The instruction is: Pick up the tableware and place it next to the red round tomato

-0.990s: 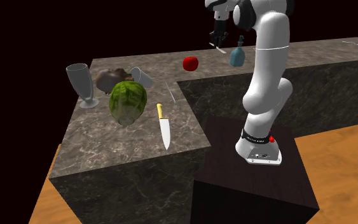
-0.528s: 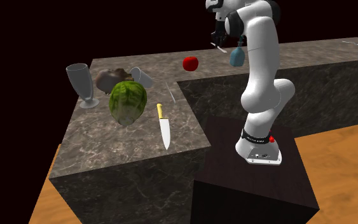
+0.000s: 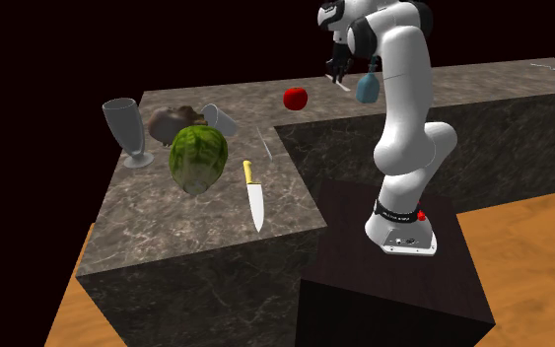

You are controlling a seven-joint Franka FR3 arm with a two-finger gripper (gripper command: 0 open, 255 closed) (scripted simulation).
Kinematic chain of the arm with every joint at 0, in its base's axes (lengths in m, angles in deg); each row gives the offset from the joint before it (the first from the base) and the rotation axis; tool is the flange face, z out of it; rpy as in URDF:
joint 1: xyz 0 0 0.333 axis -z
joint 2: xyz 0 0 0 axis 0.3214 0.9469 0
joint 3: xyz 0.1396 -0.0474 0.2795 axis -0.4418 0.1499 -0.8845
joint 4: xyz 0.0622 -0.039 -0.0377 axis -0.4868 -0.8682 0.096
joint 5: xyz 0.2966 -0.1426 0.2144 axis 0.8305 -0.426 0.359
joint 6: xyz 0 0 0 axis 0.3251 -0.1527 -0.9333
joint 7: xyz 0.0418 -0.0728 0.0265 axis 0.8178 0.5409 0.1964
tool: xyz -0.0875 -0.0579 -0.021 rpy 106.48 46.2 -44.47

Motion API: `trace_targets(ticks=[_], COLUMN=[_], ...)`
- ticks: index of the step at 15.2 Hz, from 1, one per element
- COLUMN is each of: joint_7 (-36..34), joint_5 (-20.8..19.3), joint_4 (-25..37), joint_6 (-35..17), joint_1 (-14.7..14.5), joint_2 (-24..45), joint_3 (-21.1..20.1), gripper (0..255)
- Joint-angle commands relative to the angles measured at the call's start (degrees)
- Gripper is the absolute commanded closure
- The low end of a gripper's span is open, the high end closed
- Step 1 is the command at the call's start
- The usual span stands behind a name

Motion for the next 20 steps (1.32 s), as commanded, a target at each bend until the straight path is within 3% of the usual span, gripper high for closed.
trace_targets(ticks=[1, 20], joint_7=[0.2, 2.2], joint_5=[0.1, 2.7], joint_4=[-1.2, -10.2], joint_6=[-1.4, -13.6], joint_1=[-0.1, -0.2], joint_2=[0.2, 4.1], joint_3=[-0.1, -1.5], gripper=[255, 255])
